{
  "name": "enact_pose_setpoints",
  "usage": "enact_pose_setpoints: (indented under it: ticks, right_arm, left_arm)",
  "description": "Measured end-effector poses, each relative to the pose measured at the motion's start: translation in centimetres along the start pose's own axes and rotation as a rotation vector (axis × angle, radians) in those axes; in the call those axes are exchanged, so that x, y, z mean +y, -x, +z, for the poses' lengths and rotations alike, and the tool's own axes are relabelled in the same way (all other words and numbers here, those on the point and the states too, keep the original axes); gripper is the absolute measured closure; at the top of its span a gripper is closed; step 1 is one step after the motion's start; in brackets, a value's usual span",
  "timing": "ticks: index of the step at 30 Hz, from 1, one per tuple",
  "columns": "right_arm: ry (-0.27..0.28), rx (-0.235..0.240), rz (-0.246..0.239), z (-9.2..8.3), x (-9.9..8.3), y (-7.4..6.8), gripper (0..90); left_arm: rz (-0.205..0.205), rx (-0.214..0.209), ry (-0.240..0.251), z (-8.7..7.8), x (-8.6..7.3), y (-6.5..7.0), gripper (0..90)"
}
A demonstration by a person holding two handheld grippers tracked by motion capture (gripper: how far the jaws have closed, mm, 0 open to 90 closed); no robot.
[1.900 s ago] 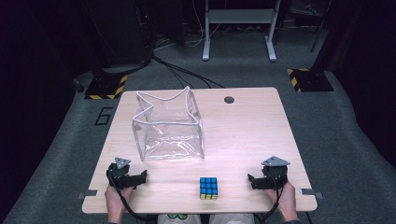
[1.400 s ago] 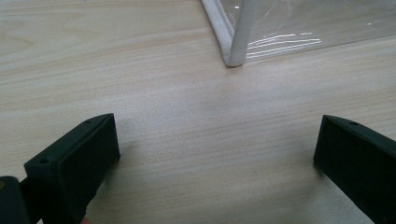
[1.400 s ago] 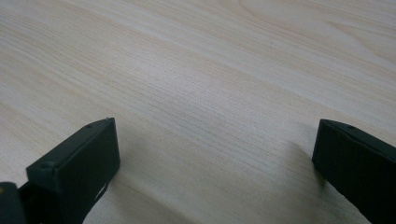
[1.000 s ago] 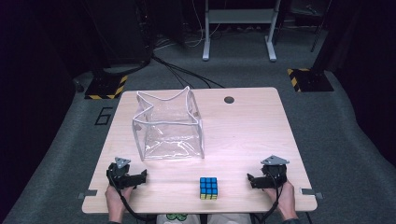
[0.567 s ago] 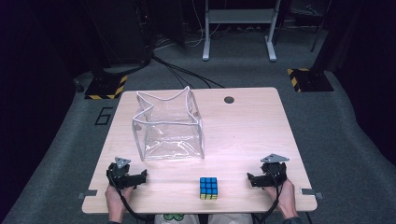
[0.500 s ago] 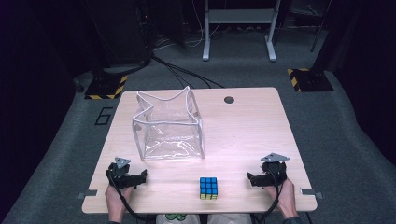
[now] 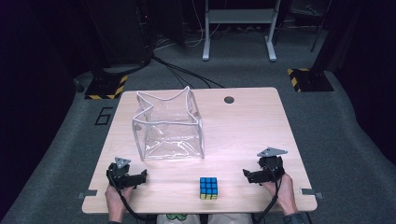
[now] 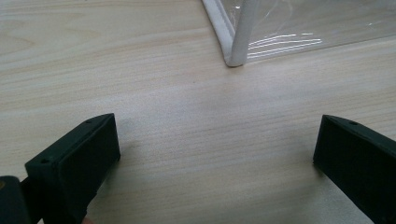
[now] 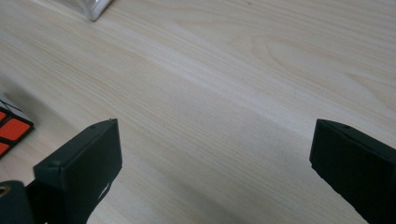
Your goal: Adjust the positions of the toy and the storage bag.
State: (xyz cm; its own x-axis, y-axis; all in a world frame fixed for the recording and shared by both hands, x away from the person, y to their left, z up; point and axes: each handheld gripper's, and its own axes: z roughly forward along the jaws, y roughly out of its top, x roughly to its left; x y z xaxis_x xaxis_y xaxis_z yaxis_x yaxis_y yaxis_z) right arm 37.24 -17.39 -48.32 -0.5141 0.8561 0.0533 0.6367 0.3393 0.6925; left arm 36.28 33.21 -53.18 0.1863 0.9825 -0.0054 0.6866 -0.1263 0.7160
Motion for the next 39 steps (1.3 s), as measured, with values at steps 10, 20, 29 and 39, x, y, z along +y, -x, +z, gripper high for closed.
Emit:
enact_pose_setpoints:
  ticks: [10,20,29,39]
  right_arm:
    - [0.021,0.038,-0.039,-0.7,2.1,-0.6,1.7]
    - [0.026,0.066,-0.086,-1.1,4.6,-1.5,1.8]
    - [0.024,0.085,-0.114,-1.4,6.7,-2.1,2.0]
    - [0.014,0.112,-0.133,-1.4,8.7,-2.5,2.3]
  left_arm:
    - [0.0,0.0,0.0,0.0,0.0,0.0,0.2]
    - [0.0,0.0,0.0,0.0,0.0,0.0,0.2]
    - [0.0,0.0,0.0,0.0,0.0,0.0,0.2]
    - [0.001,0.0,0.0,0.0,0.0,0.0,0.2]
